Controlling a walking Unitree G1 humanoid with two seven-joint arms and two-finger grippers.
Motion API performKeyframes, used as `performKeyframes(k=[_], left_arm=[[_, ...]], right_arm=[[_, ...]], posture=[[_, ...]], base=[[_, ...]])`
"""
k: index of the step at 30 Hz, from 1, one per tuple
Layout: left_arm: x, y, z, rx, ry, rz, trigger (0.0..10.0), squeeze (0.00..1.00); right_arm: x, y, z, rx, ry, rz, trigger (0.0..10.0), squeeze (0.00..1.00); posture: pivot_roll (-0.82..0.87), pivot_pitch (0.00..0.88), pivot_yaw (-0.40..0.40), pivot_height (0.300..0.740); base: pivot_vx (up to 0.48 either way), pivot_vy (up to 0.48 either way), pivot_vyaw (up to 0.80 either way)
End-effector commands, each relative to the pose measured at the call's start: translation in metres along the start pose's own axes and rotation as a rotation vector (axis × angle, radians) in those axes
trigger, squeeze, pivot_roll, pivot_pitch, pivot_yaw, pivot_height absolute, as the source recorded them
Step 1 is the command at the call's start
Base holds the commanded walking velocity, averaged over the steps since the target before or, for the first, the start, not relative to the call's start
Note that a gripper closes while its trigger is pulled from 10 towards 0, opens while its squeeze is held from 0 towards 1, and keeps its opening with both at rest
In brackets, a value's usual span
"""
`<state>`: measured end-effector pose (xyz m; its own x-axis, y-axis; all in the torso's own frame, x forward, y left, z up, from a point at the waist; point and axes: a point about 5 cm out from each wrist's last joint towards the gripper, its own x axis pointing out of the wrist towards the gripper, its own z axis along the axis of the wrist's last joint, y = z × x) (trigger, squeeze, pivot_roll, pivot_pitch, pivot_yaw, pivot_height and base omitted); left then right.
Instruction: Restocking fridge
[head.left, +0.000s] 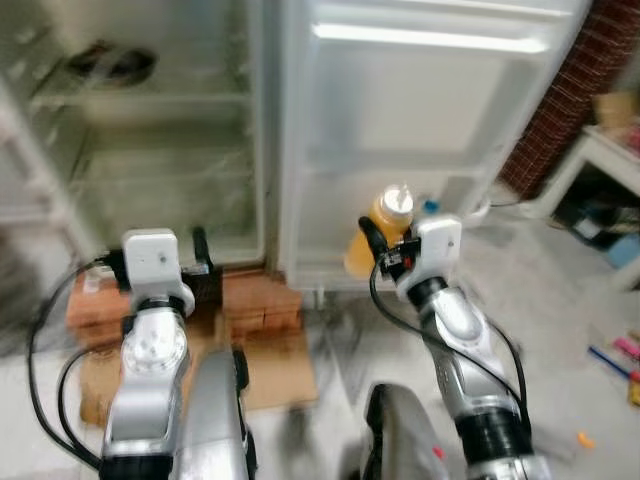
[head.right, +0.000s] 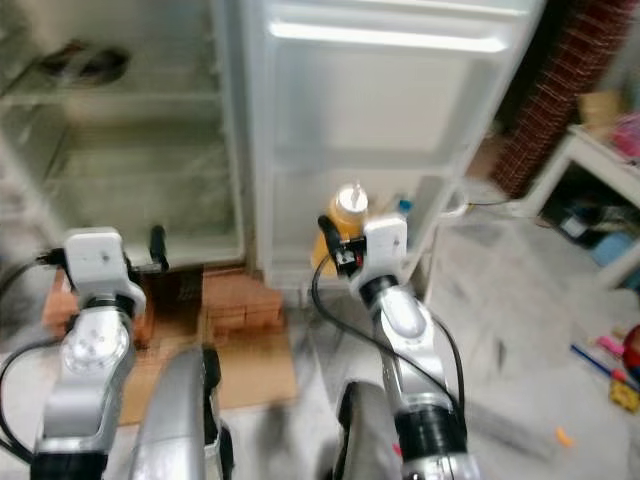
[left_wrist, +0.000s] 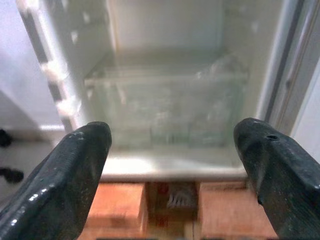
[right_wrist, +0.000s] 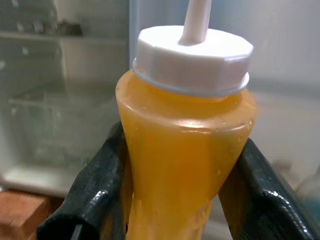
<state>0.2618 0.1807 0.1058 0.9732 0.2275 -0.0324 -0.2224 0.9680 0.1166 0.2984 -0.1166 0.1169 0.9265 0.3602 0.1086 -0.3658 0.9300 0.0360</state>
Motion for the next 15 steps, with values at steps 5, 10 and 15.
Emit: performKeyframes(k=[5,10,15], left_arm=[[0.0041,0.0032,0.0095,0.014,-0.042,0.013,10.0,0.00],[0.0046,0.0029,0.0095,0.013,-0.045,0.013,10.0,0.00],[0.0052,0.0025,0.0098,0.010,-0.045,0.014,10.0,0.00]], right_arm=[[0.0064,0.0023,0.0115,-0.007,-0.051,0.014,10.0,0.00],[0.0072,0.0033,0.0120,-0.011,-0.056,0.019,10.0,0.00],[0.0078,0.0048,0.0117,-0.012,-0.056,0.026,10.0,0.00]], posture=[[0.06,0.000,-0.043,0.523],[0.06,0.000,-0.042,0.523],[0.06,0.000,-0.044,0.523]], base=[[0.385,0.000,0.00],[0.387,0.000,0.00],[0.385,0.000,0.00]])
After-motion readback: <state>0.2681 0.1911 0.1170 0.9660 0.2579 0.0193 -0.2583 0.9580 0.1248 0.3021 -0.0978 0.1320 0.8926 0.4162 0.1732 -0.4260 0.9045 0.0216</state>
